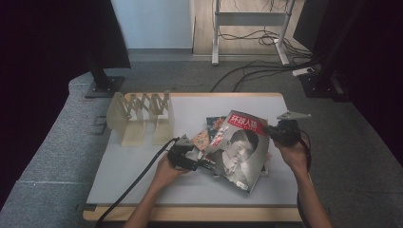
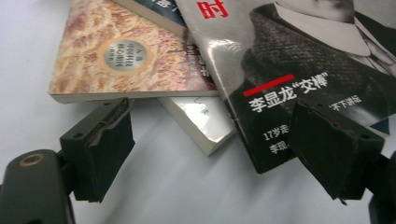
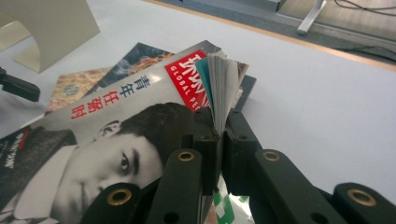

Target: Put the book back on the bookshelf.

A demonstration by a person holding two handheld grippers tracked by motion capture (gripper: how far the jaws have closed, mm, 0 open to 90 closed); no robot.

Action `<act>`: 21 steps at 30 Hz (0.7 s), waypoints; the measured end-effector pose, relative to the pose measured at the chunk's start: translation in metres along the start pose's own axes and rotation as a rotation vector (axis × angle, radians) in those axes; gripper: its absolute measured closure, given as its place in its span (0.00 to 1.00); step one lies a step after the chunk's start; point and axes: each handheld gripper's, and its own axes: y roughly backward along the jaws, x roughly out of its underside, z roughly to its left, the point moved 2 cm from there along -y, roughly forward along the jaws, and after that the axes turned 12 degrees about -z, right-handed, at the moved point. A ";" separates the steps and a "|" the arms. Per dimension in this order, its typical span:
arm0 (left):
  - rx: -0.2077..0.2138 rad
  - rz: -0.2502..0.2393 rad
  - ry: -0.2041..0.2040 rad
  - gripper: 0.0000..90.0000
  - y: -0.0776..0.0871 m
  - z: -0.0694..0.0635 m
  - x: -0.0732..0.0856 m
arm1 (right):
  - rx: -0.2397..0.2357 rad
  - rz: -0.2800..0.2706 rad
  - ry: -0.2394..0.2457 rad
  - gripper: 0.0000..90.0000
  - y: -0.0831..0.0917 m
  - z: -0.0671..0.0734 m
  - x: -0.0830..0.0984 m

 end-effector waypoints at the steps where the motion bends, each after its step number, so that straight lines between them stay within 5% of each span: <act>1: 0.003 0.001 -0.004 0.16 0.000 -0.001 0.000 | -0.002 -0.004 0.004 0.93 0.001 0.001 -0.002; 21: 0.063 0.009 -0.023 0.18 0.003 -0.011 -0.006 | -0.085 -0.047 0.073 0.94 0.012 0.036 -0.022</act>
